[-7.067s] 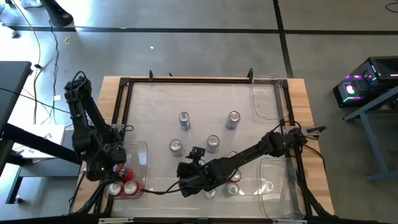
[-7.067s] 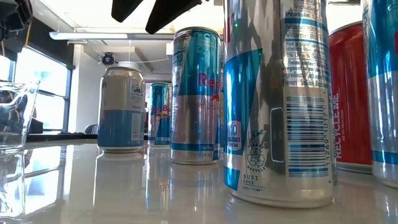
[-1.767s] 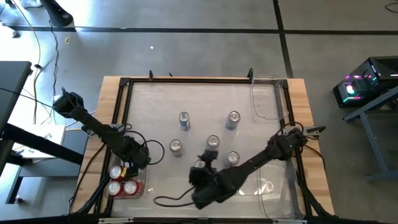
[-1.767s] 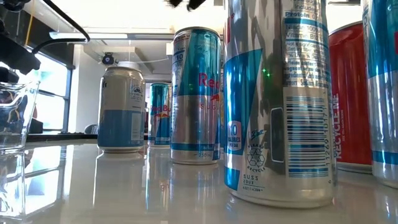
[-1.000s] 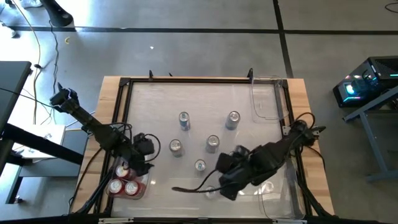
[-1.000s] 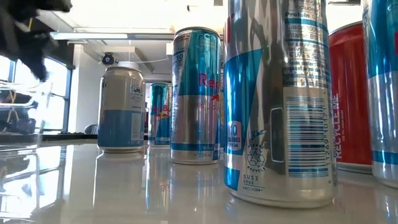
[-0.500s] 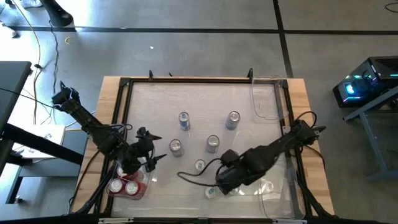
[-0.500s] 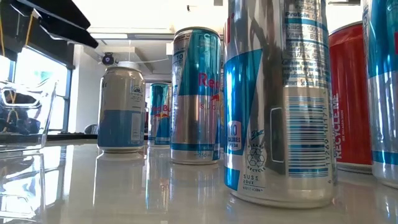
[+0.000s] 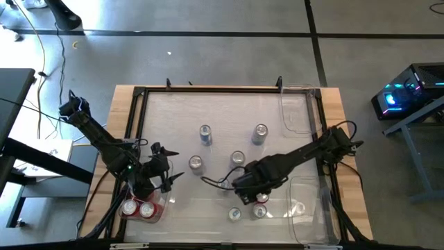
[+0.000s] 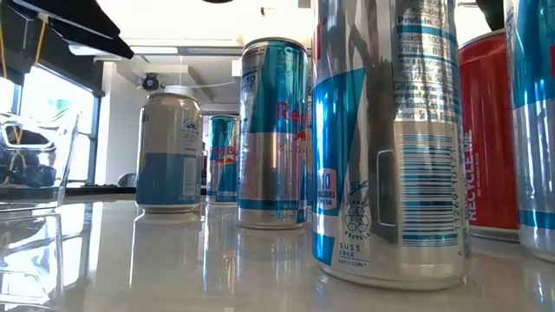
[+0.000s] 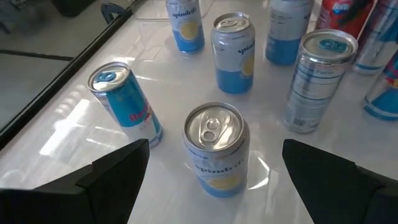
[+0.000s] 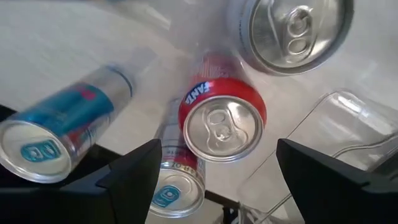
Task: Sort soda cans
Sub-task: Put the bottom right red soda can into the bottom left transparent bin
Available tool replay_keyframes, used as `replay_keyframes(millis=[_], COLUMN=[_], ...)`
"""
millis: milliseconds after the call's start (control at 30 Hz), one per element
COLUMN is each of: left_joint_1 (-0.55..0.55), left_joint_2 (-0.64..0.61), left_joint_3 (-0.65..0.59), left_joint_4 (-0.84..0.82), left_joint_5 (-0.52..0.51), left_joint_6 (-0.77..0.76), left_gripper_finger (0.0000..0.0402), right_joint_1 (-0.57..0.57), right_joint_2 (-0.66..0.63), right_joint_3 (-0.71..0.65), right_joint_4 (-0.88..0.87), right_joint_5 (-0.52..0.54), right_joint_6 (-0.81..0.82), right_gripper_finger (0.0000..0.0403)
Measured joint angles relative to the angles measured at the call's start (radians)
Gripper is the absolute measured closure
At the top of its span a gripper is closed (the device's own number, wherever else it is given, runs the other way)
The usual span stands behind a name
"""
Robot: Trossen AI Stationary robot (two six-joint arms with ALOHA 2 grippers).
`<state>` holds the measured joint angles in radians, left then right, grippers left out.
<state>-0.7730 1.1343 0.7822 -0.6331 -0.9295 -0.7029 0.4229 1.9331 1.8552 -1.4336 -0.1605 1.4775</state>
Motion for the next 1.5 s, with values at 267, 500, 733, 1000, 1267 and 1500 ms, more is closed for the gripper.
replay_keyframes(millis=[267,500,733,1000,1267,1500], left_joint_1=[0.0,0.0,0.0,0.0,0.0,0.0], left_joint_2=[0.007,0.007,0.007,0.007,0.007,0.003], left_joint_3=[0.0,0.0,0.0,0.0,0.0,0.039], left_joint_4=[-0.004,-0.006,-0.007,-0.006,0.006,-0.006], left_joint_5=[0.005,0.008,0.011,0.011,0.01,0.03], left_joint_6=[-0.001,-0.01,-0.026,-0.054,-0.064,-0.031], left_gripper_finger=[0.0037,0.0037,0.0037,0.0037,0.0037,0.0037], right_joint_1=[-0.017,-0.017,-0.017,-0.018,-0.017,-0.024], right_joint_2=[0.0,0.0,0.001,-0.002,0.003,0.005], right_joint_3=[-0.087,-0.187,-0.252,-0.267,-0.021,0.323], right_joint_4=[0.082,0.153,0.214,0.202,-0.08,-0.116], right_joint_5=[-0.059,-0.073,-0.073,-0.094,-0.061,0.017], right_joint_6=[-0.011,0.027,-0.016,-0.117,-0.176,-0.136], right_gripper_finger=[0.0057,0.0054,0.0061,0.012,0.012,0.012])
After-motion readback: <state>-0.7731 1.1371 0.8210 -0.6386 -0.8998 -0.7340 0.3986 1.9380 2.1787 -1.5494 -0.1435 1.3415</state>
